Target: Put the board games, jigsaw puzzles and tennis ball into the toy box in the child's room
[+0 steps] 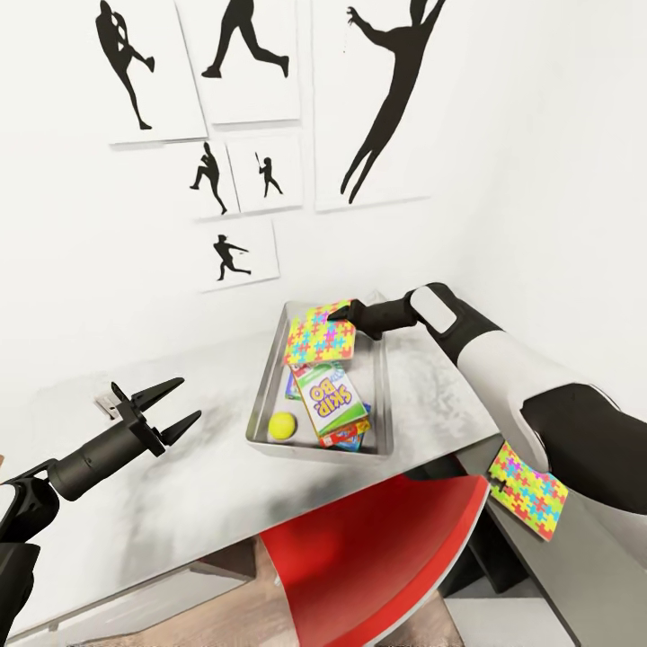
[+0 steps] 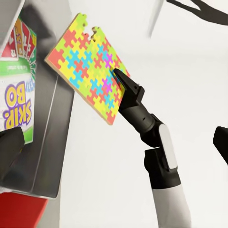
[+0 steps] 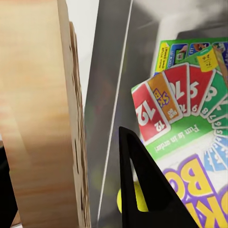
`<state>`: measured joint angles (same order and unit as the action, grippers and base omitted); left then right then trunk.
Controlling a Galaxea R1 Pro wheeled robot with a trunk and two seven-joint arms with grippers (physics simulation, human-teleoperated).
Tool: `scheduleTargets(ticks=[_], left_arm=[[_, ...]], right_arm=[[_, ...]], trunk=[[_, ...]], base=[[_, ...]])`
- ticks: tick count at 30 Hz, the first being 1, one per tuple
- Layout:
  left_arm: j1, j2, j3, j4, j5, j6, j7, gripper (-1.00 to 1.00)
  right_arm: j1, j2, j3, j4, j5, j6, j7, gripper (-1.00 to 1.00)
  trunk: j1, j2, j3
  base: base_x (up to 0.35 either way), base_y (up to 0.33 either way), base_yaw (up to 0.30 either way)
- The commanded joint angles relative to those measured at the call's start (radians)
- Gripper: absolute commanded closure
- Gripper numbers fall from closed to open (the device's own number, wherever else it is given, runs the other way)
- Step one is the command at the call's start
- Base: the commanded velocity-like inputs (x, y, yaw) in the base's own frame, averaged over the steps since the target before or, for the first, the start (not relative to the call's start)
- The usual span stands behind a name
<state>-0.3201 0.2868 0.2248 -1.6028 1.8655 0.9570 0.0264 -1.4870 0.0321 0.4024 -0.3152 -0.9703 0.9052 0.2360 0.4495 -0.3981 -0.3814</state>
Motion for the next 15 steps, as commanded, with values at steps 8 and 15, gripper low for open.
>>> scheduleTargets(ticks=[8, 15], left_arm=[[-0.001, 0.0, 0.001, 0.0, 0.003, 0.004, 0.003, -1.0], [0.0, 0.0, 0.001, -0.001, 0.003, 0.004, 0.002, -1.0]], right_arm=[[-0.002, -0.001, 0.003, 0.001, 0.008, 0.0, 0.01, 1.0], [-0.006, -0.001, 0.003, 0.001, 0.008, 0.0, 0.009, 1.0]], trunk=[[0.0, -0.002, -0.015], [0.0, -0.002, -0.026]], base=[[0.0, 0.0, 0.0], [0.0, 0.0, 0.0]])
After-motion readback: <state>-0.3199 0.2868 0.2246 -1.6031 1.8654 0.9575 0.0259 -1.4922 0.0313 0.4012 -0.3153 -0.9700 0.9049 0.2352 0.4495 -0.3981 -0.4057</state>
